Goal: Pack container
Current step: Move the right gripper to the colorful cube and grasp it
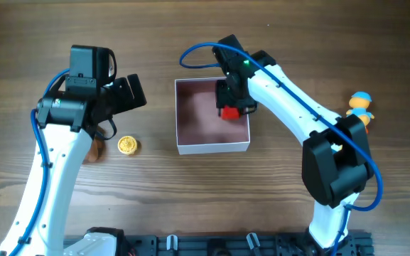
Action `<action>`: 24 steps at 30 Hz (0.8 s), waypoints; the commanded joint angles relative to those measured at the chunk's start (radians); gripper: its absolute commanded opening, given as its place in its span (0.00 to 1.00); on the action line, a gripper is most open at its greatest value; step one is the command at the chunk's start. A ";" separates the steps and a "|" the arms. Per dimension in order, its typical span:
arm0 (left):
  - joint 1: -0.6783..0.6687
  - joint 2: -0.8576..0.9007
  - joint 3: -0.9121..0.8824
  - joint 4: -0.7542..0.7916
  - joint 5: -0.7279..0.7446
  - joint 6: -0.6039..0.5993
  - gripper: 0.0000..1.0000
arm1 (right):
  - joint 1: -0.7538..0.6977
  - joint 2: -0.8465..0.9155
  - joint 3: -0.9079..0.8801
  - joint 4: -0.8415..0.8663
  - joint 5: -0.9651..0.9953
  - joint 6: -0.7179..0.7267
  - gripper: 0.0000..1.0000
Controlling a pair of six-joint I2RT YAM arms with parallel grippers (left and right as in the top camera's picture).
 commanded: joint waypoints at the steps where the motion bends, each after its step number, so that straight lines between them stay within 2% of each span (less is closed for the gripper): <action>1: 0.005 -0.014 0.013 -0.002 -0.013 -0.002 1.00 | 0.002 0.006 -0.002 -0.002 -0.006 -0.003 0.59; 7: 0.005 -0.014 0.013 -0.002 -0.013 -0.002 1.00 | 0.003 0.006 -0.002 -0.005 -0.006 -0.027 0.60; 12: 0.005 -0.014 0.013 -0.001 -0.013 -0.002 1.00 | 0.003 -0.039 0.054 -0.050 0.006 -0.104 0.62; 16: 0.005 -0.014 0.013 -0.002 -0.013 -0.002 1.00 | -0.034 -0.204 0.199 -0.147 0.058 -0.104 0.75; 18: 0.005 -0.014 0.013 -0.002 -0.013 -0.002 1.00 | -0.106 -0.301 0.234 -0.186 0.060 -0.082 1.00; 22: 0.005 -0.014 0.013 -0.002 -0.014 -0.002 1.00 | -0.412 -0.462 0.234 -0.397 0.056 0.094 1.00; 24: 0.005 -0.014 0.013 -0.002 -0.013 -0.002 1.00 | -0.605 -0.483 0.208 -0.491 0.018 0.113 1.00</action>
